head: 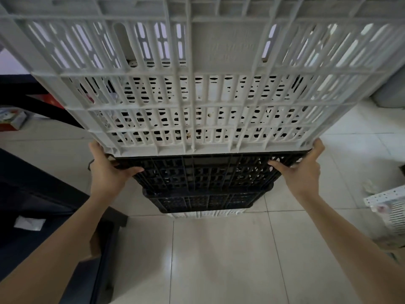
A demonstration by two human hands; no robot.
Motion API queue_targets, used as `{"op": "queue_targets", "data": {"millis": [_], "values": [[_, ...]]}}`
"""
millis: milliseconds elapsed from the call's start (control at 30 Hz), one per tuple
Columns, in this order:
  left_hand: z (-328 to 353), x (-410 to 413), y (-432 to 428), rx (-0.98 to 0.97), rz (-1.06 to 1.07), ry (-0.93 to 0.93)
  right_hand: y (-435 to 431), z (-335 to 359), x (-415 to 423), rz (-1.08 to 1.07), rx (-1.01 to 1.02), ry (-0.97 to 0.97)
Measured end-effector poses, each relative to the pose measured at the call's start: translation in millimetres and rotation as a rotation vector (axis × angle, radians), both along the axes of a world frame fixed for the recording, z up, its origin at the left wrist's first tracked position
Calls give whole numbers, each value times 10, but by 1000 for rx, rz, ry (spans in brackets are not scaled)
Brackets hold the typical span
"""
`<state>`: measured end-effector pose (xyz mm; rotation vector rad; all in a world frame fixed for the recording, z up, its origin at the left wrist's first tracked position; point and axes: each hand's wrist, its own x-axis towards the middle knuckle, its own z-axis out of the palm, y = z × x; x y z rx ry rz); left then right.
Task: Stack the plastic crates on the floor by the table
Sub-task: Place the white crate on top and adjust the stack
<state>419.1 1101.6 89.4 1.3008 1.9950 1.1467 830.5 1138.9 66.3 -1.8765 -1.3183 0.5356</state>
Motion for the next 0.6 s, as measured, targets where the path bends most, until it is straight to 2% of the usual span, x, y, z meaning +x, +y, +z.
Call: {"op": "queue_targets", "data": {"millis": [167, 267, 333, 467, 600], "values": [[-86, -14, -31, 5, -3, -34, -65, -12, 2, 21, 10, 3], [-308, 12, -146, 16, 88, -123, -135, -94, 41, -22, 5, 173], [-589, -3, -290, -76, 92, -206, -220, -283, 99, -62, -101, 264], [-1256, 10, -519, -440, -147, -138, -402, -867, 183, 60, -382, 91], [-1720, 59, -490, -499, -148, -23, -373, -1234, 149, 100, -439, -14]]}}
